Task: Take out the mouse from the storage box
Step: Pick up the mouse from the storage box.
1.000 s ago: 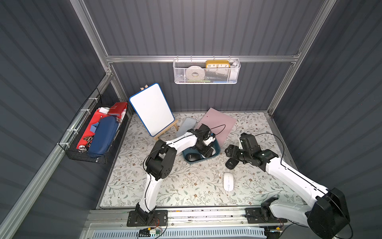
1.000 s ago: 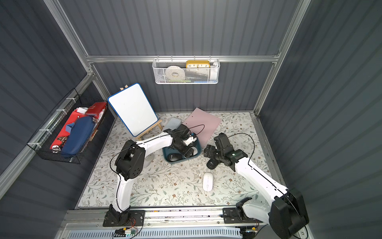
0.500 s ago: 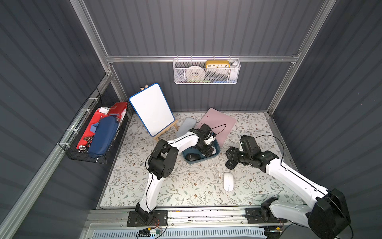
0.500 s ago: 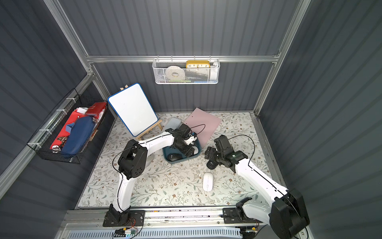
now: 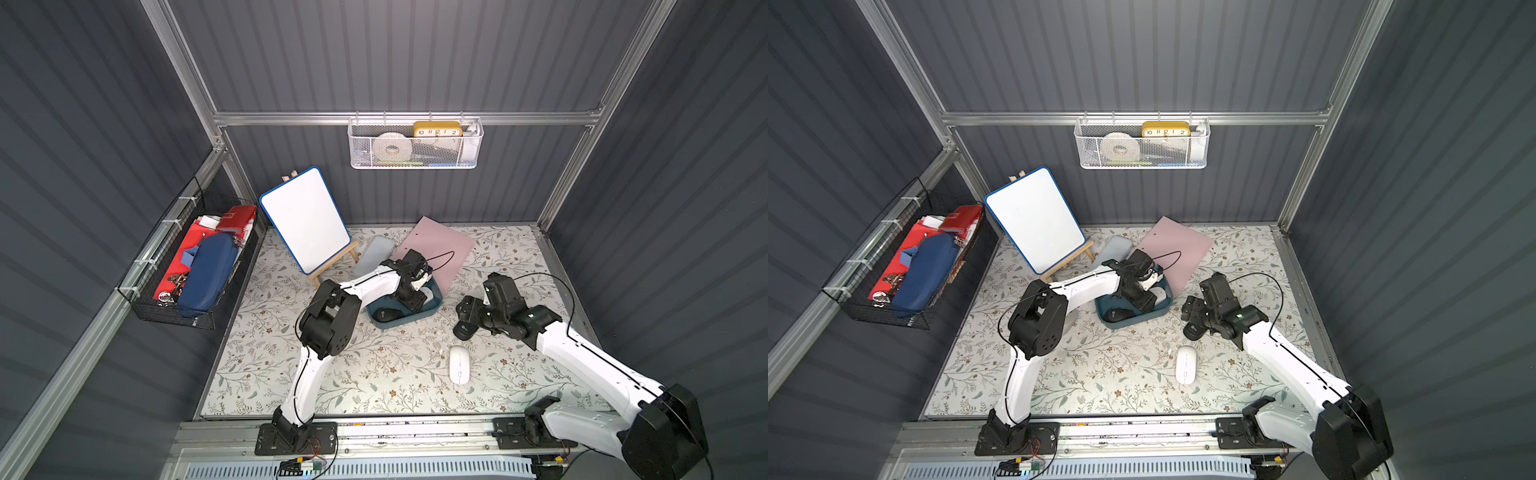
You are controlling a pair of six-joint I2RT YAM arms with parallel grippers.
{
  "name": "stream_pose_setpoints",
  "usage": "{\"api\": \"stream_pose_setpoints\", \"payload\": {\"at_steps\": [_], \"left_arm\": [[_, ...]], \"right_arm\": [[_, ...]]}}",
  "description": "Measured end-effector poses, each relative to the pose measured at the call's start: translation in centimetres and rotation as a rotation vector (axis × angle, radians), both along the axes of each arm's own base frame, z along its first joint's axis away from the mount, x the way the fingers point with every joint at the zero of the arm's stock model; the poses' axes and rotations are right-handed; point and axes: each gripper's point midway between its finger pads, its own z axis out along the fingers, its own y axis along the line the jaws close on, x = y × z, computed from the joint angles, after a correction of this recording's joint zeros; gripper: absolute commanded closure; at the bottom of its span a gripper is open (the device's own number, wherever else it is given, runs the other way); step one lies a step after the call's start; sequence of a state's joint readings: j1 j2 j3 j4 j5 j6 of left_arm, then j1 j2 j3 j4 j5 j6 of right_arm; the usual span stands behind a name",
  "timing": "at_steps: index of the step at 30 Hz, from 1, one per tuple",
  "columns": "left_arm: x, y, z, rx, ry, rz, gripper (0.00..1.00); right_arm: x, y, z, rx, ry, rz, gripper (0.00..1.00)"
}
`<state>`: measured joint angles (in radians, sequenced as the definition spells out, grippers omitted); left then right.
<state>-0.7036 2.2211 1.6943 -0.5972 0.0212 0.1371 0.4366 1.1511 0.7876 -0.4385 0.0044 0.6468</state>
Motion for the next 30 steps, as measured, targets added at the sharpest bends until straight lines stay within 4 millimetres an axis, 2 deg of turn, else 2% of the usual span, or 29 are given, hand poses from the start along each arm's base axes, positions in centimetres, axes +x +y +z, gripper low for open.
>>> {"api": "stream_pose_setpoints", "payload": {"at_steps": [8,15,23,26,30], "left_arm": [[-0.8,0.0,0.5,-0.015,-0.025,0.022,0.54],[-1.1,-0.1,2.3,-0.046,-0.053,0.031,0.56],[-1.7,0.7,2.2,-0.044,-0.044,0.073,0.59],[-2.1,1.3,3.9,-0.066,-0.063,0.099,0.59],[-2.4,1.6,7.4,-0.130,-0.108,0.136,0.60]], "right_arm": [[-0.1,0.0,-0.1,-0.001,0.003,0.000,0.17],[-0.1,0.0,-0.1,0.001,0.004,-0.002,0.18],[-0.3,-0.3,-0.5,-0.007,0.014,-0.010,0.17],[-0.6,-0.5,-0.5,-0.014,0.017,-0.013,0.17],[-0.7,-0.7,-0.3,-0.017,0.010,-0.018,0.17]]}}
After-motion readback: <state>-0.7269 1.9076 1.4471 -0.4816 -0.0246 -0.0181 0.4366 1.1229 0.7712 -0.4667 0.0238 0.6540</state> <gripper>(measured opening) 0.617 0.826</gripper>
